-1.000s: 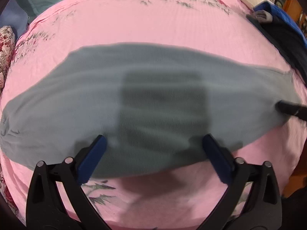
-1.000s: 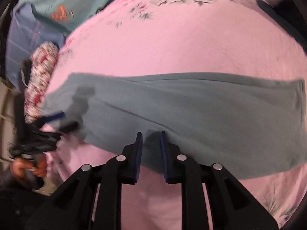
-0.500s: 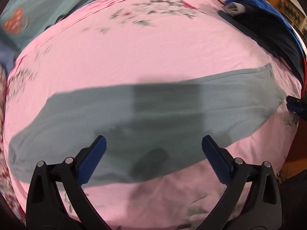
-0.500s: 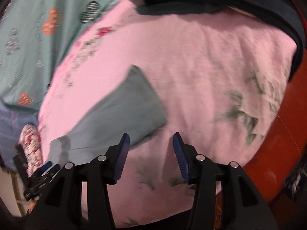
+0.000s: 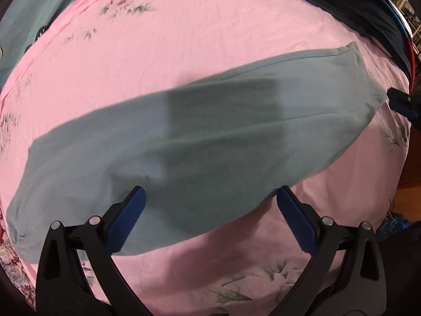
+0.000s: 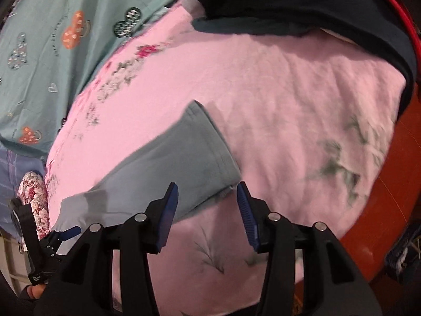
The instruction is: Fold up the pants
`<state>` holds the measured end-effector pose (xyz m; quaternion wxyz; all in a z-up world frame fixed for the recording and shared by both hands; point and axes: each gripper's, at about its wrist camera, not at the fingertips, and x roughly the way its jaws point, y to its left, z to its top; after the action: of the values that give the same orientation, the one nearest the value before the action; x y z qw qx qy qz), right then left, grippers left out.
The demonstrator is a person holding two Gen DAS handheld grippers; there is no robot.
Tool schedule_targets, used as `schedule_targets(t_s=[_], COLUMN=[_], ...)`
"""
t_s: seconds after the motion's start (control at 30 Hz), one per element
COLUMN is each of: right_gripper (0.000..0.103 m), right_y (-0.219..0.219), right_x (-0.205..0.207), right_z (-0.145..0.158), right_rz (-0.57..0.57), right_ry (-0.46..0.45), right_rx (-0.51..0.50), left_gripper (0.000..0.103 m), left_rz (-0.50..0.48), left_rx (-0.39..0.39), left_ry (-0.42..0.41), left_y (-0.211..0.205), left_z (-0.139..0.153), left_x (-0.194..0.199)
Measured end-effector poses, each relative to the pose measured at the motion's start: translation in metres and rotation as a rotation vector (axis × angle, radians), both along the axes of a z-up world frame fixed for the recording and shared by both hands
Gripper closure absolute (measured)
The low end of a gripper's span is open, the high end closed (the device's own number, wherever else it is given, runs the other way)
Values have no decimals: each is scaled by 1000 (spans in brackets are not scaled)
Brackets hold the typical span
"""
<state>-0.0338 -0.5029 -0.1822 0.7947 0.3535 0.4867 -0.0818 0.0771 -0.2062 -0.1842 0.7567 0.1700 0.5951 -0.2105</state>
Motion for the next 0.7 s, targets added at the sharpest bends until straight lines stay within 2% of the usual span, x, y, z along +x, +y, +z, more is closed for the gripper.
schedule_targets(t_s=[0.07,0.27,0.5,0.63,0.7], right_gripper=[56,55,52,52,52], right_y=[-4,-4,-3,-1,1], right_x=[-9,-15,-2,-12,-20], right_z=[-6,-12,-20,-29,-33], right_rz=[-10,-68,-285,-402,-458], right_ry=[5,-11,-20,4,-13], right_rx=[87,181,266,452,505], left_gripper=[2,2,2,2,2], left_rz=[10,-17,-50,-82,-92], left_rx=[-8,-4,-8,3,1], left_ry=[14,20,26,18,20], left_y=[4,4,4,3,2], left_z=[-2,-5,-5,-4,-5], left_x=[2,0,3,4,6])
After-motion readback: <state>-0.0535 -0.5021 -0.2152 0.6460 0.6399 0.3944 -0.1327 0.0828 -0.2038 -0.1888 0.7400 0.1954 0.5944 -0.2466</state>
